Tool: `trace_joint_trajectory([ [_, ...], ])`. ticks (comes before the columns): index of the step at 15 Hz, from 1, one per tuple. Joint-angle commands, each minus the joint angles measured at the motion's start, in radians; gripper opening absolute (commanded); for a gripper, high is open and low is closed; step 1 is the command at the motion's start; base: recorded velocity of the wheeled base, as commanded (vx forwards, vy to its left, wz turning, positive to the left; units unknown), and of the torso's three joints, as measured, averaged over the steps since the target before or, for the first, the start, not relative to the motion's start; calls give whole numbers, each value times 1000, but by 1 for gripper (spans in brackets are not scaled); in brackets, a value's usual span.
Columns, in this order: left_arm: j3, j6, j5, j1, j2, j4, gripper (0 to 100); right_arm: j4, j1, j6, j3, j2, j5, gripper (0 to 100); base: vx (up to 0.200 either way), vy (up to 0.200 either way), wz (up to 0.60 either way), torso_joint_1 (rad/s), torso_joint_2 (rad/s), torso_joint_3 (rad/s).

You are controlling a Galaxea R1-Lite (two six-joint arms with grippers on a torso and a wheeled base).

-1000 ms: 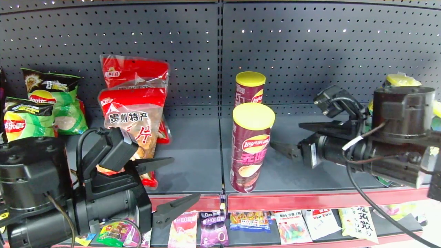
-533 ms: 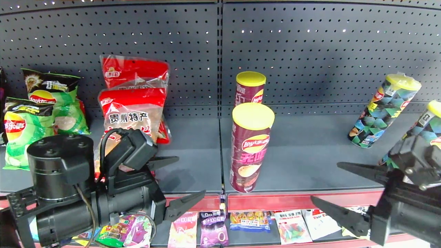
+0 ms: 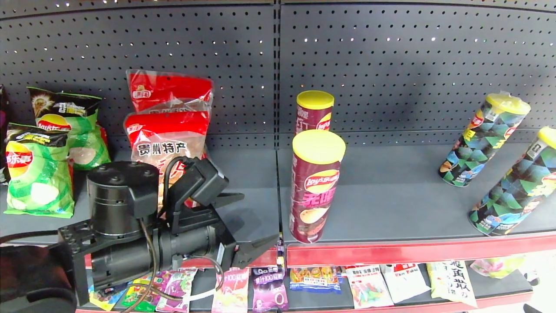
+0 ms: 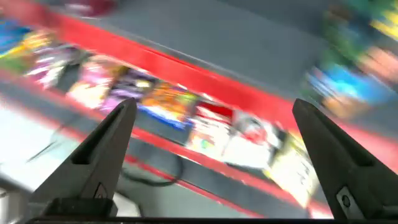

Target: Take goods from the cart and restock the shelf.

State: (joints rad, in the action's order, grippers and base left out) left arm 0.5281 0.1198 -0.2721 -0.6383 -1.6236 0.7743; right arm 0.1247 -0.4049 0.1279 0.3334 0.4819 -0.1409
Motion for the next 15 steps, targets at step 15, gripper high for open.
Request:
trace_joint_trajectory([
  [15, 133, 4, 30, -8, -177, 0, 100, 184, 141, -7, -97, -396, -26, 100, 0, 0, 0, 0, 0, 0],
])
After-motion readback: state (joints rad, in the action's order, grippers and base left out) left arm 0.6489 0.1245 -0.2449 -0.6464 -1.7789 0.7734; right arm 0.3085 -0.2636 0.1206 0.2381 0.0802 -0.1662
